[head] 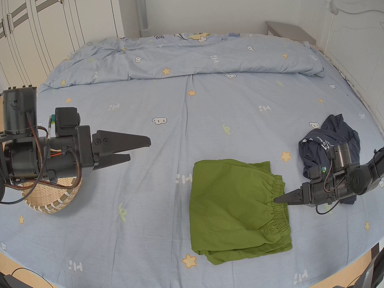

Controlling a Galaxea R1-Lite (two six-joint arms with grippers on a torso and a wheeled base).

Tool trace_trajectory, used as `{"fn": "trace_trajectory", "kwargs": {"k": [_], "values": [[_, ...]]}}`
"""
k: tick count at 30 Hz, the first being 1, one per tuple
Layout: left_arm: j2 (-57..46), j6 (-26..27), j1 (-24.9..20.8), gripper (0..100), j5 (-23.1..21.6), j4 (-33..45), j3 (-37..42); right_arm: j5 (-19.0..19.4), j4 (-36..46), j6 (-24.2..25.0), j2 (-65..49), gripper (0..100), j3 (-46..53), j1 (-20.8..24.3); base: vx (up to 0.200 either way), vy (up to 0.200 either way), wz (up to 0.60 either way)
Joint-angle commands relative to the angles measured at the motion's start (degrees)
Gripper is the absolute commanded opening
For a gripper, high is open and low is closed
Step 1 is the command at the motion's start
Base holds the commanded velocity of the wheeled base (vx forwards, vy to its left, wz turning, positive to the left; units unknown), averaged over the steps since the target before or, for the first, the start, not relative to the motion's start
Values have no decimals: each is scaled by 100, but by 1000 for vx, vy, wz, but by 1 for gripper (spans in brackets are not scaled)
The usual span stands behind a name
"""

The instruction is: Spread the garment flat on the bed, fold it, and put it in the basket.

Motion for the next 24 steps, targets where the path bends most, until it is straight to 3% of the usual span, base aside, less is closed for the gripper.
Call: {"fn": "trace_trajectory", "kwargs": {"k": [1, 11, 14, 17, 24], "values": [[813, 18, -179, 100, 12, -112, 4, 5, 3, 17, -134, 100, 121, -49, 0, 0, 0], [2685, -34, -636, 100, 83, -2221, 311, 207, 12, 17, -1294, 100, 604, -1051, 0, 0, 0], [2799, -43, -671, 100, 30, -2282, 329, 277, 3, 17, -1417, 100, 683, -1253, 0, 0, 0], [3336, -25, -1110, 100, 162, -2265, 478, 330, -6, -27, -1514, 100, 551, -1825, 0, 0, 0], [3986, 10, -1418, 100, 1085, -2476, 461, 338, -6, -71, -1461, 100, 323, -2326, 0, 0, 0]]}}
